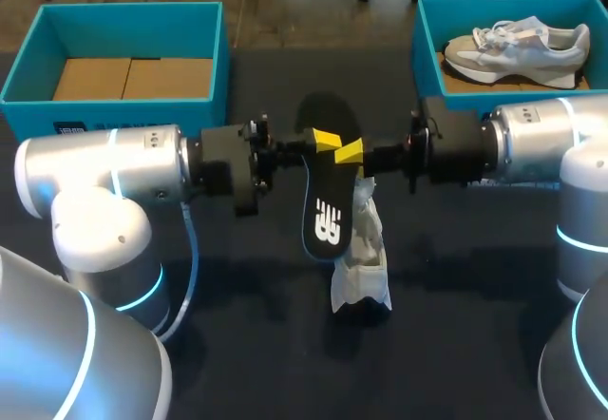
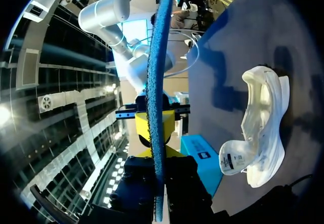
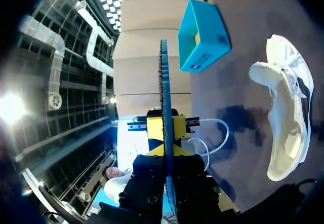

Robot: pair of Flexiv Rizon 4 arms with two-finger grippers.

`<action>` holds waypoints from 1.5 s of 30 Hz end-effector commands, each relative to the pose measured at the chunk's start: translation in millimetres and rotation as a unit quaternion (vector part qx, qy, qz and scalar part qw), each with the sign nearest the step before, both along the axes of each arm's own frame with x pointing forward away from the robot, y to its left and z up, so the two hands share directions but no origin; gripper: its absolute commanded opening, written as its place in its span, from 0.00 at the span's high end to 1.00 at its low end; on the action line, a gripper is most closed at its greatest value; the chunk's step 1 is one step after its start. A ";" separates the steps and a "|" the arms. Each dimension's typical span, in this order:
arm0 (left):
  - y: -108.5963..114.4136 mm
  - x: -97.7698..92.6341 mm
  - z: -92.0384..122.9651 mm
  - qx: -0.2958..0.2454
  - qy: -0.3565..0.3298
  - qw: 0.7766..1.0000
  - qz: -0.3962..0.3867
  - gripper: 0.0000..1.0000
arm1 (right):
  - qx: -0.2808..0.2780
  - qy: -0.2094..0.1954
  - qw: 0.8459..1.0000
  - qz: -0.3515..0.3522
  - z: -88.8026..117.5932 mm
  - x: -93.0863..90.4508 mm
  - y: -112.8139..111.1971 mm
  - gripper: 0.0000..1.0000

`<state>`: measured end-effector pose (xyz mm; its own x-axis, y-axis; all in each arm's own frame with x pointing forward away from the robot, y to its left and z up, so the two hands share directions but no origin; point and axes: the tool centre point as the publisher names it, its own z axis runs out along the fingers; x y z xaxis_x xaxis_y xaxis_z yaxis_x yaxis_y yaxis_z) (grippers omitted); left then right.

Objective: Take the shoe out of the shoebox, open the shoe tongue, remove and reinsert the insole, then place the shoe into the shoebox

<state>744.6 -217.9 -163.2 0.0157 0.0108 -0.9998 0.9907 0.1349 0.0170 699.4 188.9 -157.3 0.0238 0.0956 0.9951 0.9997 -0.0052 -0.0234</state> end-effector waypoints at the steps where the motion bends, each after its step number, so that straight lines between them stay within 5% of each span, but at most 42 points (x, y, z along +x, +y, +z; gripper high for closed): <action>1: -0.5 0.4 -1.1 -0.004 0.015 1.000 0.003 1.00 | 0.001 0.001 1.000 -0.013 -1.9 -2.1 -0.4 0.00; 15: 9.7 -21.3 -15.0 0.003 0.104 0.994 -0.017 1.00 | -0.041 -0.083 0.993 -0.068 -11.0 -17.1 -64.0 0.00; 18: 9.8 -30.2 -16.2 -0.001 0.125 0.992 -0.026 1.00 | -0.057 -0.119 0.989 -0.063 -14.0 -16.2 -73.5 0.00; 21: 9.5 -36.8 -17.3 -0.011 0.171 0.985 -0.026 1.00 | -0.085 -0.201 0.974 -0.056 -13.4 -16.3 -80.1 0.00; 24: 9.6 -44.5 -16.5 -0.017 0.228 0.973 -0.037 1.00 | -0.102 -0.201 0.972 -0.061 -13.8 -16.4 -81.9 0.00; 45: 9.6 -44.5 -16.5 -0.017 0.228 0.973 -0.037 1.00 | -0.102 -0.201 0.972 -0.061 -13.8 -16.4 -81.9 0.00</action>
